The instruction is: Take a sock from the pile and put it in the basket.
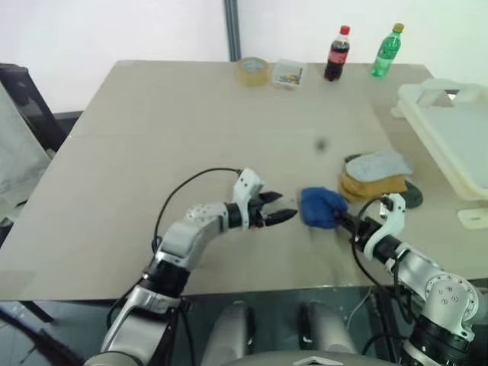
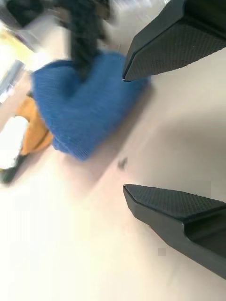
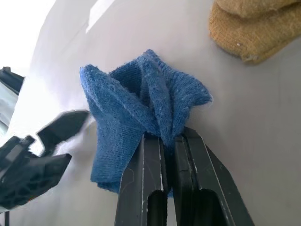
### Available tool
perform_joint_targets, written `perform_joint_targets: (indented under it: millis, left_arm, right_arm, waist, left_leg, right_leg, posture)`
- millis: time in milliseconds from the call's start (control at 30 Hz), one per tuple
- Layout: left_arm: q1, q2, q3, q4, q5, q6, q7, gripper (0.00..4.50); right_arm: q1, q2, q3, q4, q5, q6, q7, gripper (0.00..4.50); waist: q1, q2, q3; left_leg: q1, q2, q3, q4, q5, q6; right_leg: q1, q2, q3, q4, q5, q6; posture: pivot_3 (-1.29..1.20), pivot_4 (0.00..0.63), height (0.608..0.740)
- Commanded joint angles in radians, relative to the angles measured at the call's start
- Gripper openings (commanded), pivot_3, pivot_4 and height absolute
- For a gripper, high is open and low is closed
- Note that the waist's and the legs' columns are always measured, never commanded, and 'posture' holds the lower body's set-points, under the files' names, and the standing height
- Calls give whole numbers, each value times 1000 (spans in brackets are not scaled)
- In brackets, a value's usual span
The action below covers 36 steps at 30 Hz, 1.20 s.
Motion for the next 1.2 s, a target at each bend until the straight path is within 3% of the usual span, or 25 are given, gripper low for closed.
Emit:
perform_joint_targets:
  millis: [33,167,300,433,533,633,933,1033,1200]
  left_arm:
    - [23,-22,-22,19,94,-245,-38,3741]
    - [46,-70,-3,34,107,-325,-30,3741]
    - [66,-112,22,34,81,-378,-40,3741]
    - [60,-151,34,38,78,-413,-48,3741]
    - [46,-188,38,31,73,-427,-42,3741]
    - [24,-224,49,27,64,-428,-36,3741]
    - [-45,-280,64,-18,48,-391,-8,3741]
    - [-60,-287,64,-29,44,-387,-7,3741]
    - [-64,-280,66,-36,47,-380,-8,3741]
  right_arm:
    - [-28,8,-22,-32,59,26,-61,81]
    - [-80,2,-86,-58,167,54,-130,81]
    - [-143,-83,-184,-29,291,145,-225,81]
    - [-273,-348,-334,94,370,234,-273,81]
    - [-402,-523,-420,252,367,266,-304,81]
    - [-538,-626,-467,414,318,259,-353,81]
    - [-784,-695,-520,822,90,-74,-518,81]
    - [-812,-705,-517,959,22,-258,-529,1154]
    - [-836,-697,-521,1020,30,-359,-534,3631]
  waist:
    - [1,2,-1]
    - [2,8,3]
    - [3,11,4]
    - [7,14,6]
    - [8,14,7]
    - [7,14,7]
    - [5,14,7]
    - [7,14,7]
    - [4,15,7]
  left_leg:
    - [-4,0,0,0,0,0]
    - [-10,-1,0,0,3,6]
    - [-10,-1,0,1,3,6]
    - [-10,-2,1,4,3,8]
    - [-8,-3,1,5,3,8]
    - [-7,-5,1,5,3,8]
    - [-7,-5,1,5,3,8]
    - [-7,-5,2,5,3,9]
    - [-7,-5,2,5,3,9]
  right_leg:
    - [-2,0,0,0,0,0]
    - [-8,0,-1,1,0,0]
    - [-8,8,-5,2,0,0]
    - [-6,10,-4,3,0,1]
    - [-4,11,-4,3,0,2]
    - [-3,13,-3,3,2,5]
    - [-3,15,-2,3,2,8]
    - [-3,14,-1,3,3,9]
    - [-3,14,-1,3,3,10]
  posture:
    - [0,150,740]
    - [0,150,740]
    - [0,150,740]
    - [0,150,740]
    - [0,150,740]
    - [0,150,740]
    - [0,150,740]
    - [0,150,740]
    - [0,150,740]
